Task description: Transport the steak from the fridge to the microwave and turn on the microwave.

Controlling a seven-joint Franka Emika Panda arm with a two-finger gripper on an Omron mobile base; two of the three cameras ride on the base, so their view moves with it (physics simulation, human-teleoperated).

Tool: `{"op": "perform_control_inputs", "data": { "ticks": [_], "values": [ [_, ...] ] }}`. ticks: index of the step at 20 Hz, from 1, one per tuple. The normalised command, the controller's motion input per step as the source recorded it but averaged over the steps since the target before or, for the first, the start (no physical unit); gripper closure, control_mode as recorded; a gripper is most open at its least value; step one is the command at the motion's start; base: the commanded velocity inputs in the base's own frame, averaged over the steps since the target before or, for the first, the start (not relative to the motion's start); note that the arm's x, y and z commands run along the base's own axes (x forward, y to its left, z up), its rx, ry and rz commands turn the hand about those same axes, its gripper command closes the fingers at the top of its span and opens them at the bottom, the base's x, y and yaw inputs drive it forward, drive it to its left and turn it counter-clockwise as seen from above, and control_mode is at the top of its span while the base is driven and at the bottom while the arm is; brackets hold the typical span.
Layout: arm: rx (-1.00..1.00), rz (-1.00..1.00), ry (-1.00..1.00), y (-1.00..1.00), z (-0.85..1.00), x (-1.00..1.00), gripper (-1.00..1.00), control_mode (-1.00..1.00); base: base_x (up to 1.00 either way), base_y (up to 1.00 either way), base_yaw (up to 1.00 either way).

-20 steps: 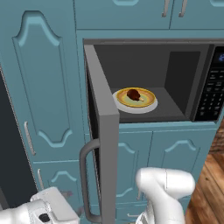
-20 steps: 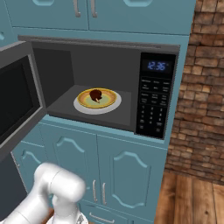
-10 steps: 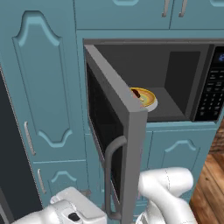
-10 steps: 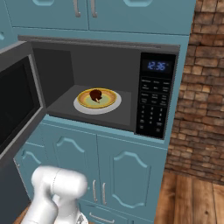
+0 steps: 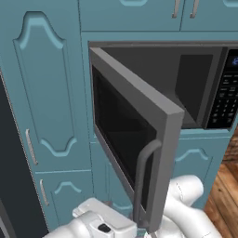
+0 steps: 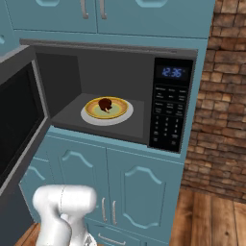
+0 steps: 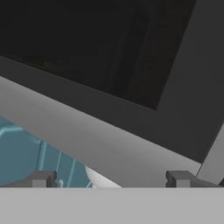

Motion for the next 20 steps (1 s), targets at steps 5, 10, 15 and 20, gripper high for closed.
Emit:
{"op": "perform_control_inputs", "data": {
  "ticks": [5, 10, 15, 20],
  "values": [
    [0.0, 0.06, -0.01, -0.42, 0.0, 0.11, -1.0, -1.0, 0.0, 0.0, 0.0],
    [0.0, 0.04, -0.05, -0.48, 0.0, 0.15, -1.0, -1.0, 0.0, 0.0, 0.0],
    [0.0, 0.03, -0.06, -0.64, 0.0, 0.16, -1.0, -1.0, 0.0, 0.0, 0.0],
    [0.0, 0.02, -0.06, -0.64, 0.0, 0.2, -1.0, -1.0, 0.0, 0.0, 0.0]
  ]
}}
